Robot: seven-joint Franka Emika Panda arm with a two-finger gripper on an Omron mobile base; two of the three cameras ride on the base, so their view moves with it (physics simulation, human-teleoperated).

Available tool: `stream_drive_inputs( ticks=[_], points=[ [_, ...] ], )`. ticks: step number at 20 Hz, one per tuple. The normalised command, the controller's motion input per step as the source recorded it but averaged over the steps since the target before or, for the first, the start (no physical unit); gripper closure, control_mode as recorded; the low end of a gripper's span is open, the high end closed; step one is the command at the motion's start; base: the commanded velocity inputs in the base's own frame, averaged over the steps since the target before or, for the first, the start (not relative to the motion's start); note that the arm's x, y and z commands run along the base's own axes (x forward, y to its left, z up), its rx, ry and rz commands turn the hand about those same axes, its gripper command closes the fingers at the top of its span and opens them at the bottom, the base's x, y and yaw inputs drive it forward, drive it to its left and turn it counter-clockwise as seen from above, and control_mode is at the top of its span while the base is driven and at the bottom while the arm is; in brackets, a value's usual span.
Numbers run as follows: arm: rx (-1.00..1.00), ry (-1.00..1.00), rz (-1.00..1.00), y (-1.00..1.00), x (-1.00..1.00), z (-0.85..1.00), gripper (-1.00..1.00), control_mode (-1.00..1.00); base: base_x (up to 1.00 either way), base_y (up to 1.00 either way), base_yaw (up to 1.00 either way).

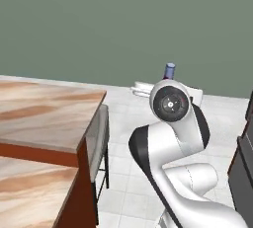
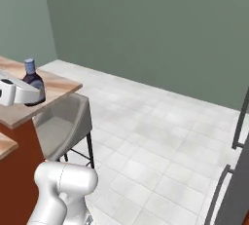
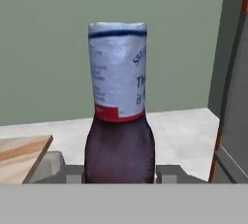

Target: Move the condiment bottle and oil and vinegar bottle from the cabinet to the dining counter.

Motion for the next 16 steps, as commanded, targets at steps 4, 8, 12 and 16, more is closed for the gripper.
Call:
stream_drive_inputs(
  ticks=[4,8,12,16],
  points=[
    [0.0,0.0,0.0,0.0,0.0,0.0,1.0,1.0,0.63,-0.02,0.46],
    [0.0,0.0,0.0,0.0,0.0,0.0,1.0,1.0,0.6,-0.02,0.5],
    [0.0,0.0,0.0,0.0,0.0,0.0,1.0,1.0,0.55,0.0,0.55],
    [0.0,0.0,0.0,0.0,0.0,0.0,1.0,1.0,0.45,0.0,0.64]
  ],
)
